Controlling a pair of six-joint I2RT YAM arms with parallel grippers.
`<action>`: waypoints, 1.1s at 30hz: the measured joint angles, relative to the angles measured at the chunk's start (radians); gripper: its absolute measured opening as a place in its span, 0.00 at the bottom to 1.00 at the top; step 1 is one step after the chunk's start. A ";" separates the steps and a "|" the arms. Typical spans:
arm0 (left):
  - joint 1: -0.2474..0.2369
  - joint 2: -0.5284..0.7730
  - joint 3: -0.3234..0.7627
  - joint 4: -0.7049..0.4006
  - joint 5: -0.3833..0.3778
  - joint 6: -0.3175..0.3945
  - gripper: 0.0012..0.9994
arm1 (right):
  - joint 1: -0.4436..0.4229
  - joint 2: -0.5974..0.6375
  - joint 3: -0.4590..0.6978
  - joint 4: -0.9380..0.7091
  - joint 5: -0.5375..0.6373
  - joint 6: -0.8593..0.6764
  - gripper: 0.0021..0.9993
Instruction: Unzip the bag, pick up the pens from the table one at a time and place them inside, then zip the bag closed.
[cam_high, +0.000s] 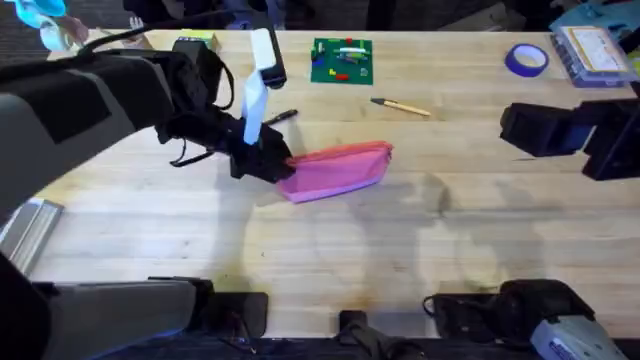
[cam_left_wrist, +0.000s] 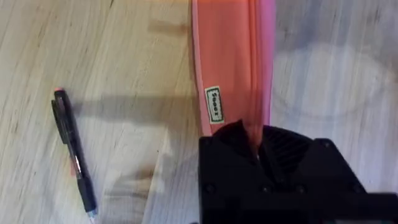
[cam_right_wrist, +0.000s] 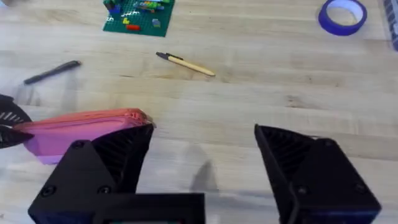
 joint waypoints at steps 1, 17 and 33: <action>-0.002 0.000 0.000 0.000 -0.002 0.000 0.04 | 0.000 0.000 0.000 -0.004 -0.003 0.023 1.00; -0.002 0.000 0.000 0.000 -0.002 0.000 0.04 | 0.000 0.168 0.000 -0.026 -0.170 -0.042 1.00; -0.002 0.000 0.000 0.000 -0.002 0.000 0.04 | 0.000 0.434 0.000 0.045 -0.271 -0.308 1.00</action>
